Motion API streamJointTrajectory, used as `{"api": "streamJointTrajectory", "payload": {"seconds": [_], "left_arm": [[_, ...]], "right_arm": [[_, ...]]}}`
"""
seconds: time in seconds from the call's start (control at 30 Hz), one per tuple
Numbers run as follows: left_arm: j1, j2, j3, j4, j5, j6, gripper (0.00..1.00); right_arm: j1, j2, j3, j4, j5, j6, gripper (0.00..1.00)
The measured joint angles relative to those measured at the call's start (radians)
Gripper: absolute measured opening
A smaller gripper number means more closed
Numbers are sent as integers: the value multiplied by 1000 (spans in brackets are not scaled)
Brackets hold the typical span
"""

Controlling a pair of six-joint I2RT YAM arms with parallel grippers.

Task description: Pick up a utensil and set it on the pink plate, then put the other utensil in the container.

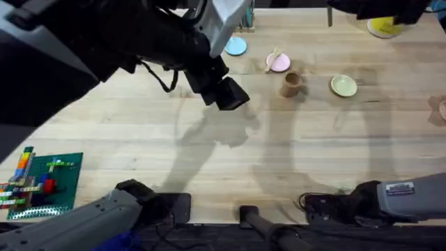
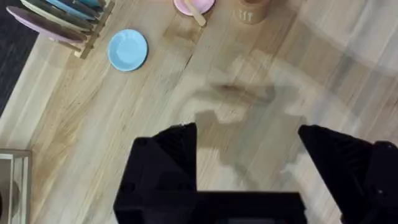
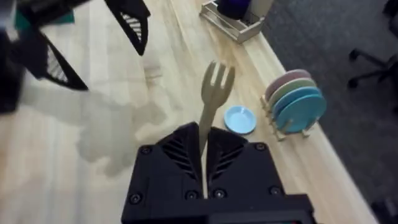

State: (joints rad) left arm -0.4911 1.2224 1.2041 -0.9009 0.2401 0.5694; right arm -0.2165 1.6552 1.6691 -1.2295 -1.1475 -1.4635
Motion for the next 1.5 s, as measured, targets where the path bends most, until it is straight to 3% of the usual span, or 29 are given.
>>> {"api": "streamJointTrajectory", "payload": {"seconds": [0.33,0.5,0.8,1.03,1.5], "left_arm": [[0,0,0,0,0,0,996],[0,0,0,0,0,0,996],[0,0,0,0,0,0,995],[0,0,0,0,0,0,997],[0,0,0,0,0,0,995]], "right_arm": [[-89,108,0,-248,-130,-377,33],[-101,137,0,-276,-160,-493,33],[-89,246,-12,-250,-157,-542,33],[-59,305,-103,-122,-145,-550,33],[-47,369,-223,-53,-92,-553,33]]}}
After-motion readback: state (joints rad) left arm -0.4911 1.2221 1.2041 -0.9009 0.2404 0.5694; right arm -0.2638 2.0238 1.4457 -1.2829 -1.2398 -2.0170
